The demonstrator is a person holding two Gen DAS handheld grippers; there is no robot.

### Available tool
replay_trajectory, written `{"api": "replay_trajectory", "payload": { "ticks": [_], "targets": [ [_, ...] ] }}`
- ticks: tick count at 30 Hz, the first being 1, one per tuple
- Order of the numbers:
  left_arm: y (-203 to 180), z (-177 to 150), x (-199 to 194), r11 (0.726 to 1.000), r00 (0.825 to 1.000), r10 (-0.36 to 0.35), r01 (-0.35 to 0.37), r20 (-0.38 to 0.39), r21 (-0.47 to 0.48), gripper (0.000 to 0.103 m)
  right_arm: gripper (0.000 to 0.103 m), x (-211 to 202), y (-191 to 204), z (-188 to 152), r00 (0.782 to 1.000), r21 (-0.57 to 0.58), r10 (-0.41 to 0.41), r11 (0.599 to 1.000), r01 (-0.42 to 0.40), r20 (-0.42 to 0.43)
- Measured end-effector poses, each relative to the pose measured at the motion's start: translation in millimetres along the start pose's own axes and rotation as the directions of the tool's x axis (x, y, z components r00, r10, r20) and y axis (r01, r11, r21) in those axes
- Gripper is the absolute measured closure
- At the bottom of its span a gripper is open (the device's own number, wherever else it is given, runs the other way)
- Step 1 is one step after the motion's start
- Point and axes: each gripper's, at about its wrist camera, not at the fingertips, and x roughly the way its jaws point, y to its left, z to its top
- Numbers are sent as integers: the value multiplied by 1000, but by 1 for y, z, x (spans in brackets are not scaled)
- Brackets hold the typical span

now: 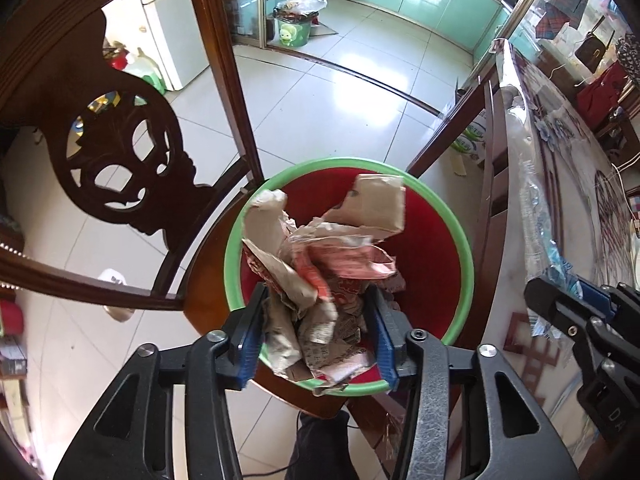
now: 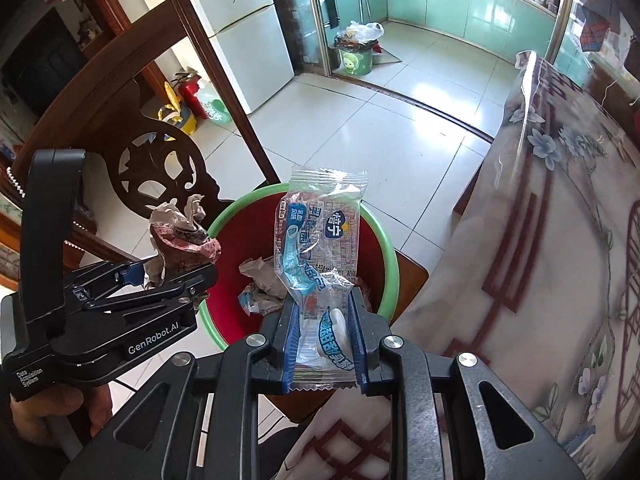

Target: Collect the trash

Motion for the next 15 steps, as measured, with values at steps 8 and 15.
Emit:
{"api": "replay_trajectory", "payload": {
  "ticks": [8, 15],
  "targets": [
    [8, 11, -7, 999, 997, 42, -41, 60, -30, 11, 37, 3, 2, 5, 999, 7, 32, 999, -32, 4],
    [12, 9, -38, 992, 979, 83, -63, 184, -109, 11, 37, -24, -4, 0, 998, 20, -24, 1000, 23, 64]
  ]
}}
